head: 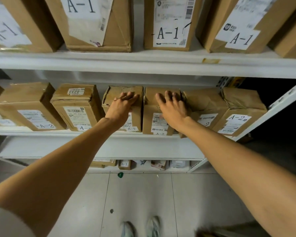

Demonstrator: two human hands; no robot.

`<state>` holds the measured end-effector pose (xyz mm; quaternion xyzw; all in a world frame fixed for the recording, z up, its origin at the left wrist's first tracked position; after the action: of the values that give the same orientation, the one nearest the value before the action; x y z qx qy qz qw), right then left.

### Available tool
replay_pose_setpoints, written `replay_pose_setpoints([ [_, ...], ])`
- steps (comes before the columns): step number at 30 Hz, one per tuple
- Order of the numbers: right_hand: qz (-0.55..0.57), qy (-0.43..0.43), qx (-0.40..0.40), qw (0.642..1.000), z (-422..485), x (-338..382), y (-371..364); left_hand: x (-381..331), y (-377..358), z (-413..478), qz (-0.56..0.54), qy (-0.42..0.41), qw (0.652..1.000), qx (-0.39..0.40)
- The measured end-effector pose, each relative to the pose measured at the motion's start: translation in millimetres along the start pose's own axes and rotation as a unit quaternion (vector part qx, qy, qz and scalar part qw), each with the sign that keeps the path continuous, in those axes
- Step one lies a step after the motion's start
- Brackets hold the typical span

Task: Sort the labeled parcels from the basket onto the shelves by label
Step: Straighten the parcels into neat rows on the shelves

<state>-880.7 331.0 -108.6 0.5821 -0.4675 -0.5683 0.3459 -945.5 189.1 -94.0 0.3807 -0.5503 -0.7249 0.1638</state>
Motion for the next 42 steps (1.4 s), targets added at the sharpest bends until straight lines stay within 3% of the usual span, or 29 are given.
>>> replay_pose_setpoints([
  [6,0.117,0.02,-0.012,0.993,-11.5,-13.4,7.2,3.1,-10.7,0.0,0.017,0.056,0.995,0.084],
  [9,0.115,0.027,-0.032,0.993,-25.0,-42.3,8.3,-15.3,-13.5,3.1,0.022,0.018,0.998,0.06],
  [12,0.115,-0.013,0.037,0.993,-32.7,-82.0,-16.7,-40.2,-25.6,7.9,0.027,-0.044,0.997,0.052],
  [14,0.108,-0.026,0.083,0.99,-36.4,-95.7,-34.6,-46.6,-30.6,10.2,0.006,-0.039,0.999,0.026],
  [17,0.086,-0.041,0.071,0.993,-32.8,-98.8,-42.0,-48.9,-27.7,10.9,-0.012,-0.036,0.999,-0.013],
  [28,0.044,-0.073,0.033,0.996,-27.3,-100.1,-36.6,-48.1,-26.5,11.3,-0.021,-0.038,0.998,0.035],
  [30,0.069,-0.08,0.035,0.994,-28.8,-102.3,-36.7,-41.9,-19.0,9.9,-0.018,-0.035,0.998,0.039],
  [35,0.143,-0.105,0.045,0.983,-32.7,-113.5,-44.2,2.9,-8.3,0.7,0.062,0.092,0.993,0.028],
  [42,0.189,-0.128,0.029,0.973,-33.5,-114.4,-40.6,-4.7,-5.4,5.3,0.065,0.053,0.996,0.0],
])
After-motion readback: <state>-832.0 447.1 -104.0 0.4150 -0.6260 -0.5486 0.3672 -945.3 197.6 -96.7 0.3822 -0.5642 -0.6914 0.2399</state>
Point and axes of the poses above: each hand's wrist, its own z-axis towards the middle knuckle, its own y-axis out of the back of the hand, x = y × z, the point moved 8 cm from there along z, towards the middle knuckle, and after that the axes turned 10 degrees about -z, right-handed, at the moved point
